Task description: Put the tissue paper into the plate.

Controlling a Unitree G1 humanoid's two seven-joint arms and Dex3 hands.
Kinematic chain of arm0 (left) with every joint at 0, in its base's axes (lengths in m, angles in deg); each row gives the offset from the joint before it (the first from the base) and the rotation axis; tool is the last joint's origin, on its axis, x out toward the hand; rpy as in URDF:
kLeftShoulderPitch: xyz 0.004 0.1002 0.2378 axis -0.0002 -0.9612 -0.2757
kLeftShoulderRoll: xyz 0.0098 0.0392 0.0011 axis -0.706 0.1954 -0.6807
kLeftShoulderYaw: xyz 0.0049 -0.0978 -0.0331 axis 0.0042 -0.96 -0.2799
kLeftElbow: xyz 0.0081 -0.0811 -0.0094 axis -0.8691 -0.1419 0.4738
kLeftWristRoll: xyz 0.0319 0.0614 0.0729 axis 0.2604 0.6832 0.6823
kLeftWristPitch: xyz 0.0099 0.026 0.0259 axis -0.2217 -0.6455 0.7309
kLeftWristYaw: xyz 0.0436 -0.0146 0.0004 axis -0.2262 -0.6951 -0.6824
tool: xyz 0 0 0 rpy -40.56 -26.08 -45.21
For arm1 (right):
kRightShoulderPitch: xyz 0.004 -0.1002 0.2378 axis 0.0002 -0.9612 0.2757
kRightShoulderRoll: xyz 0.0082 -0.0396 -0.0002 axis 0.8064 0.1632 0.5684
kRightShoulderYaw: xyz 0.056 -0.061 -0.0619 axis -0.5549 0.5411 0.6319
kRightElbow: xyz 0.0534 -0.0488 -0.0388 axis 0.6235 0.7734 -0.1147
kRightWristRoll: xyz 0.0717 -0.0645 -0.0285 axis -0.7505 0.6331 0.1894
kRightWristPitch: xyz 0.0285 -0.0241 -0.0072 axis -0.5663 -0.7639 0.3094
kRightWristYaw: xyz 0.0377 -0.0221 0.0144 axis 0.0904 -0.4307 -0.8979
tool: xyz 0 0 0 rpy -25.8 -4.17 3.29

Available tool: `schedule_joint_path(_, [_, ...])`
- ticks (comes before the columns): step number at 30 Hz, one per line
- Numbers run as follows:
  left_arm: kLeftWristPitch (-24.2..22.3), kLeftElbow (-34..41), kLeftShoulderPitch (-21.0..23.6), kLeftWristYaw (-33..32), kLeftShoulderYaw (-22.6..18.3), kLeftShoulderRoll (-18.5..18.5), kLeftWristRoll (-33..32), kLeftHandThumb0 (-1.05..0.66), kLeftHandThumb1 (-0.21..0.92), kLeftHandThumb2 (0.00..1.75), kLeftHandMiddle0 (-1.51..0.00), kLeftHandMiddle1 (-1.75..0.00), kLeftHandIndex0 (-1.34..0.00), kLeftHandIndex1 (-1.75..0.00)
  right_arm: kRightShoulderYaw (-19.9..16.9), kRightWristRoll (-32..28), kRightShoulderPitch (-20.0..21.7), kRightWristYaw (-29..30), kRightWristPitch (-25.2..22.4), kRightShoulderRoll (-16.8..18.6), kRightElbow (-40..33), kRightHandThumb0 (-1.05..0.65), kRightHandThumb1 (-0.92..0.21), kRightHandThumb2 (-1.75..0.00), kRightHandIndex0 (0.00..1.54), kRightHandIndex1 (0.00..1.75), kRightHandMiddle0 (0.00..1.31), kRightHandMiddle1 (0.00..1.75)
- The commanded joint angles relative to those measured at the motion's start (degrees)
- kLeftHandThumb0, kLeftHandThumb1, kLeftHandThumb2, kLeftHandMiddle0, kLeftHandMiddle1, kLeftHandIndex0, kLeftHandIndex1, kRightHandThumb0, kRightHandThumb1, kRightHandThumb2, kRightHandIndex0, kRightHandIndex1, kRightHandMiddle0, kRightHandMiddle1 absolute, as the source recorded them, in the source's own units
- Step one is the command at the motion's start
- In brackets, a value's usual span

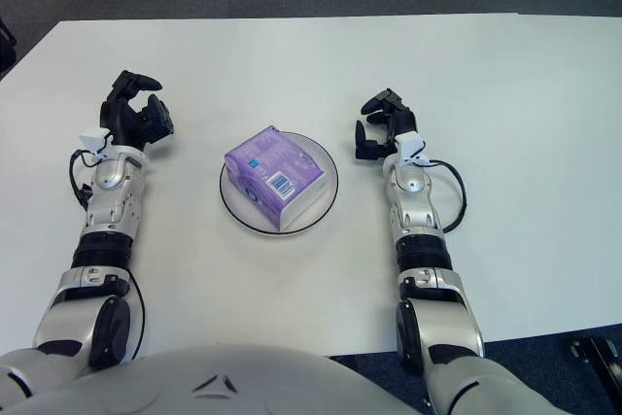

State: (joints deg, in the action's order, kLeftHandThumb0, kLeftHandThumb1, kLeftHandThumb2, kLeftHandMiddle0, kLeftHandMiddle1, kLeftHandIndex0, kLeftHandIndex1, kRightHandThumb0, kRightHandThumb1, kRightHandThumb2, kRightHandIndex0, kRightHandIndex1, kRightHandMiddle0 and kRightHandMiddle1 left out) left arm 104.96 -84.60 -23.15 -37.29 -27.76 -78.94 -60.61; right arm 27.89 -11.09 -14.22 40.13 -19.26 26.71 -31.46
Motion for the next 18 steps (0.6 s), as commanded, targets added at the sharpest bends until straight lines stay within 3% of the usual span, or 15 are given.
schedule_joint_path(1, [1.27, -5.30, -5.33, -0.17, 0.65, 3.73, 0.36, -0.47, 0.35, 1.28, -1.31, -1.75, -0.59, -1.75, 0.54, -0.92, -6.93, 0.46, 0.14, 4.60, 4.47, -0.01, -0.14, -1.54, 0.77, 1.73, 0.49, 1.75])
schedule_joint_path(18, [2.04, -7.15, -5.14, 0.34, 0.25, 4.73, -1.34, -0.47, 0.35, 1.28, -1.31, -1.75, -0.59, -1.75, 0.59, -1.10, -7.45, 1.14, 1.15, 5.14, 3.96, -0.01, -0.14, -1.53, 0.78, 1.71, 0.49, 1.75])
